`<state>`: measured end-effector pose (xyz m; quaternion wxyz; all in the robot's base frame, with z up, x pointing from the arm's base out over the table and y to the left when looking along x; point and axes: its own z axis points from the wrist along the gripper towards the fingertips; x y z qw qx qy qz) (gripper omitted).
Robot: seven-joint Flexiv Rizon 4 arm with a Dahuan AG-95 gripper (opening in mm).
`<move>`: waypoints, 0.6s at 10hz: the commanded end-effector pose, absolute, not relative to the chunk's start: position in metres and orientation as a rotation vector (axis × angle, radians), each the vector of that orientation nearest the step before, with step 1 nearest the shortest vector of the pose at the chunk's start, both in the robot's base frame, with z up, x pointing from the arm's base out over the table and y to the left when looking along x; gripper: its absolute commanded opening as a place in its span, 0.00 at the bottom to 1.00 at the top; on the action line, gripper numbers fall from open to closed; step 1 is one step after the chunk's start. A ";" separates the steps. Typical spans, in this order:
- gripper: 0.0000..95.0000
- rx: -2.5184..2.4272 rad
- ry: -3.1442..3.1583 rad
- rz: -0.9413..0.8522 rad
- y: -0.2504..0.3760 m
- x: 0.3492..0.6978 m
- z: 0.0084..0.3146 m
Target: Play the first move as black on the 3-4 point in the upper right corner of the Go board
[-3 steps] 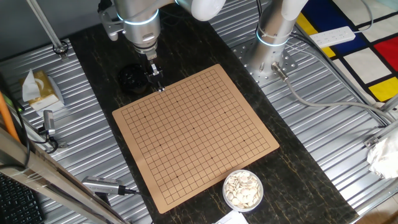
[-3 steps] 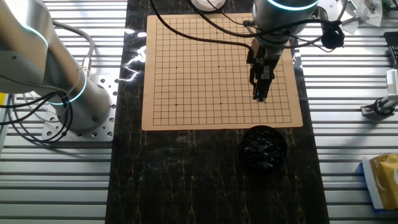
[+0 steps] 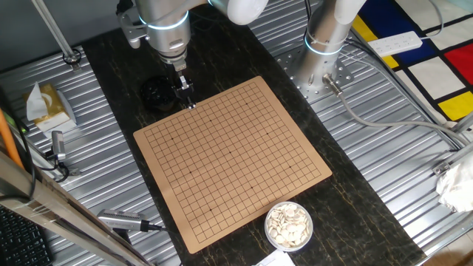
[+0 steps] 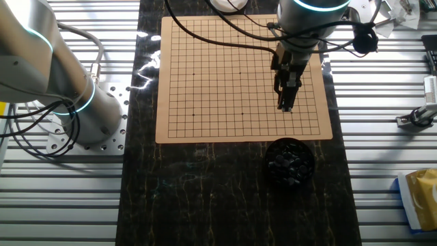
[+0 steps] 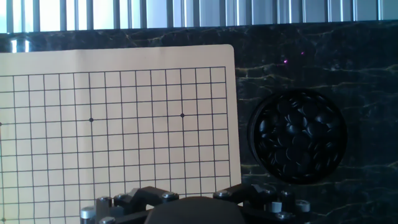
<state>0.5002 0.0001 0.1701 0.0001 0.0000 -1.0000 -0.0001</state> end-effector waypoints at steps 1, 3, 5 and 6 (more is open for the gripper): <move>0.00 0.120 -3.290 -0.010 0.000 0.500 0.170; 0.00 0.118 -3.288 0.001 0.000 0.500 0.170; 0.00 0.125 -3.288 0.002 0.000 0.500 0.170; 0.00 0.126 -3.288 0.002 0.000 0.500 0.170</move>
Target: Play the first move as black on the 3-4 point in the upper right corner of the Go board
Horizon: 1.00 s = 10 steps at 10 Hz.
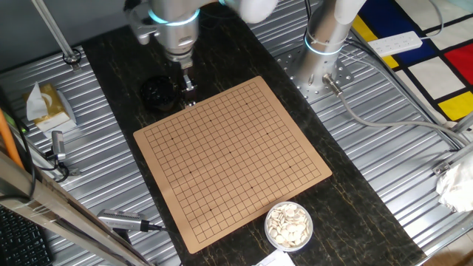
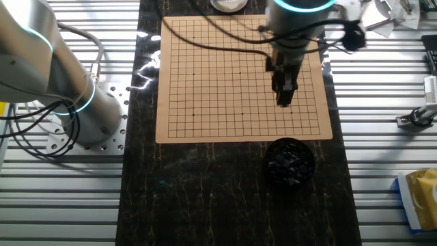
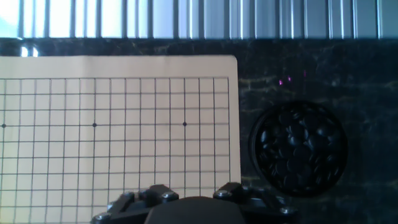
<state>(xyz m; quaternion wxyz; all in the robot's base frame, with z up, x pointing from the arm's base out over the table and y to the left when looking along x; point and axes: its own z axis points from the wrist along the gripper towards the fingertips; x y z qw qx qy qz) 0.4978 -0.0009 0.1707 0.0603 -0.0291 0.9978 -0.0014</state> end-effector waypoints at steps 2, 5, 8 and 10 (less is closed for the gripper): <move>0.00 -0.114 2.991 -0.002 0.000 0.500 0.170; 0.00 -0.149 2.989 -0.004 0.000 0.500 0.170; 0.00 -0.140 2.990 -0.004 0.000 0.500 0.170; 0.00 -0.138 2.990 -0.003 0.000 0.500 0.170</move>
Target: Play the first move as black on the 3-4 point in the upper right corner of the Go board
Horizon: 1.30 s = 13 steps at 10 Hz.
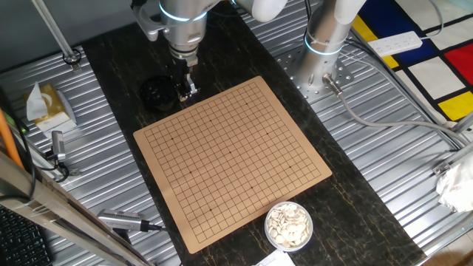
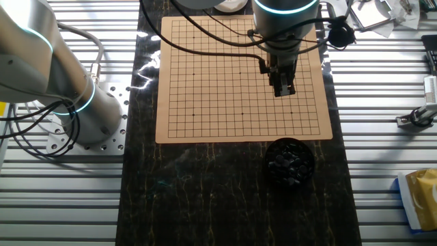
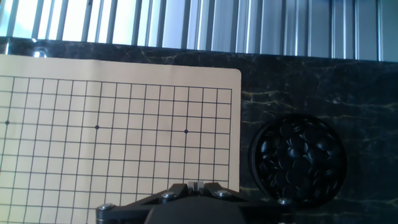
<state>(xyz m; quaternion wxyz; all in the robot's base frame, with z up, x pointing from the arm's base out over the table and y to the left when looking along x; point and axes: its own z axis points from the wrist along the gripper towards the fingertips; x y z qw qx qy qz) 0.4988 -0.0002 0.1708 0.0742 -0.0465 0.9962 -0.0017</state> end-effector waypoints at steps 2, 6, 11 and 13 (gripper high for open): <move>0.00 -0.137 2.991 -0.004 0.000 0.500 0.170; 0.00 -0.134 2.990 -0.004 0.000 0.500 0.170; 0.00 -0.142 2.987 -0.004 0.000 0.500 0.170; 0.00 -0.143 2.988 -0.005 0.000 0.500 0.170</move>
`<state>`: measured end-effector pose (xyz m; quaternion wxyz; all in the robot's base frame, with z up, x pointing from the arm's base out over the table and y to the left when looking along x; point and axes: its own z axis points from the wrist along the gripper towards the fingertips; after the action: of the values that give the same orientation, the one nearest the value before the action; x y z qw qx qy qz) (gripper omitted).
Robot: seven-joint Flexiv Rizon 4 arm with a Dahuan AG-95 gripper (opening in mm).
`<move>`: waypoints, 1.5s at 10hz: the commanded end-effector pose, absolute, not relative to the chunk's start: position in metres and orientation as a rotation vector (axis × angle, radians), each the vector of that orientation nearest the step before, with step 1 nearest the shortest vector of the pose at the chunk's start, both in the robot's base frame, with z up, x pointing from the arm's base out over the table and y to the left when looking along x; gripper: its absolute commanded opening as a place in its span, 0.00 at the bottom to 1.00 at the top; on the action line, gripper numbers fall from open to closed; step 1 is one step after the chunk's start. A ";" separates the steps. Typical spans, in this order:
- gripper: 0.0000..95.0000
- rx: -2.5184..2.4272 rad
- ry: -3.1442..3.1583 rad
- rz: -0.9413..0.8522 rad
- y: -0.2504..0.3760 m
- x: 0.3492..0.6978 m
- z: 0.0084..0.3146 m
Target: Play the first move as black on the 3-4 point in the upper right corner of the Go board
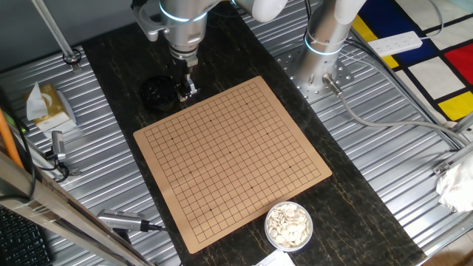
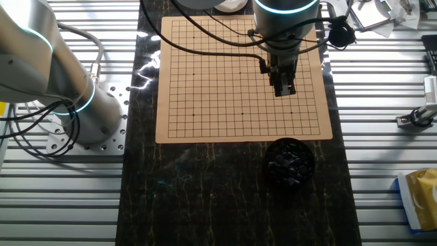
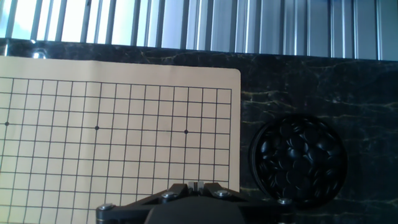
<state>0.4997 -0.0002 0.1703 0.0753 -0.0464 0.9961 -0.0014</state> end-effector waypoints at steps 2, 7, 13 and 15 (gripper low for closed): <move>0.00 -0.142 2.989 -0.005 0.000 0.500 0.170; 0.00 -0.140 2.985 -0.008 0.000 0.500 0.170; 0.00 -0.132 2.989 -0.010 0.000 0.500 0.170; 0.00 -0.120 2.990 -0.010 0.000 0.500 0.170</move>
<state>0.5000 0.0000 0.1701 0.0746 -0.0396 0.9964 -0.0029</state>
